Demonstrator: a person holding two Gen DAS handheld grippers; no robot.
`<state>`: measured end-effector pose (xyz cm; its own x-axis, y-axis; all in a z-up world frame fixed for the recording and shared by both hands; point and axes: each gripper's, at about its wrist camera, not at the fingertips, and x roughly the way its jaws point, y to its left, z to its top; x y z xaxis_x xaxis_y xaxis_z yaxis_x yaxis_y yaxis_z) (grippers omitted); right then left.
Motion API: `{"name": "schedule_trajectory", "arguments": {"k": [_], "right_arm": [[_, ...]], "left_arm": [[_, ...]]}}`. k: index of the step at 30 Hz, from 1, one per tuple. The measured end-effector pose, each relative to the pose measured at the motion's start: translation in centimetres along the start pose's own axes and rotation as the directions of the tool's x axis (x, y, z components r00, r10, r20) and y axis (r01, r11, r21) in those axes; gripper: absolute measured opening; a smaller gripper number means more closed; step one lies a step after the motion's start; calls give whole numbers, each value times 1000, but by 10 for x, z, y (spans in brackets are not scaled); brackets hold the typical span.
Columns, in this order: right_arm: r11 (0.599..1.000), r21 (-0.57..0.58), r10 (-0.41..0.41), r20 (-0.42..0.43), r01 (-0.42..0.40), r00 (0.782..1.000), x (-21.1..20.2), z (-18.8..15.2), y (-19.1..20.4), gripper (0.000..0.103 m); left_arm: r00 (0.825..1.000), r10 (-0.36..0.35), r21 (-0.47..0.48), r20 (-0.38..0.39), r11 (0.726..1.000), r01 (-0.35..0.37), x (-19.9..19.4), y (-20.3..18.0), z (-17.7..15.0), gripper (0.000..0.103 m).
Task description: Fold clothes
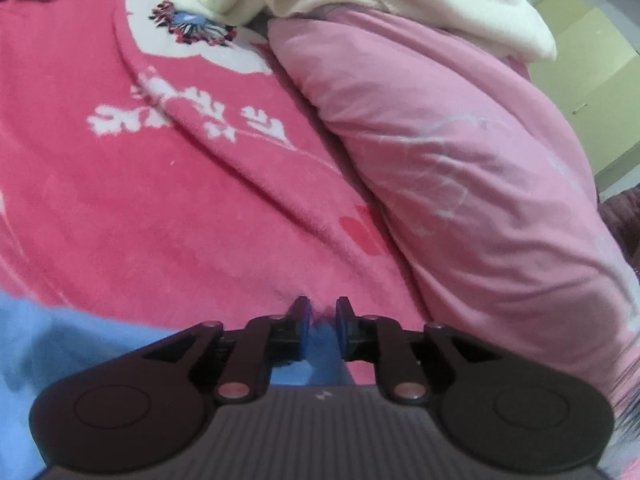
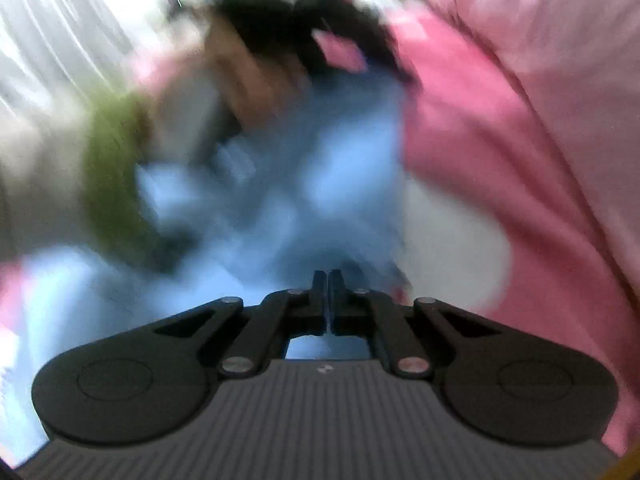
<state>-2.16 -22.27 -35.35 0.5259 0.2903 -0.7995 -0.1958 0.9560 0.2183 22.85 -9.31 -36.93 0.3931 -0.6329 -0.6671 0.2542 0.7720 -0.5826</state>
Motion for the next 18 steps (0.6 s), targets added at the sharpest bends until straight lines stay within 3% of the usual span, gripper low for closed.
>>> {"name": "schedule_trajectory", "arguments": {"k": [1,3,6,10,12,14,15,18], "right_arm": [[999,15,-34,-19,34,999,1,-5,-5,0],[978,196,-63,-10,64,998,-13,-7,-27,0],[969,174,-176,-20,177,984,-24,-7,-26,4],[988,145,-61,64,51,996,-32,4,-14,4],[1000,28,-16,93,14,996,-24,11,2,4],[999,-23,-44,38,45,998,-4,9,4,1],[997,0,-80,-7,80,997,4,6,-5,0],[984,147,-102,-30,105,994,-13,-9,-25,1]], "left_arm": [[1000,6,21,5,1000,-6,-2,-2,1,18],[1000,13,48,11,999,-14,-5,-6,2,22],[999,22,39,24,999,-22,-16,-7,6,28],[996,53,20,64,998,-55,-42,-2,9,29],[994,78,-2,79,997,-78,-57,3,8,29],[991,99,-26,88,995,-97,-74,8,4,29],[990,109,-31,91,994,-106,-83,9,2,29],[985,150,19,84,988,-152,-102,7,-8,29]]}}
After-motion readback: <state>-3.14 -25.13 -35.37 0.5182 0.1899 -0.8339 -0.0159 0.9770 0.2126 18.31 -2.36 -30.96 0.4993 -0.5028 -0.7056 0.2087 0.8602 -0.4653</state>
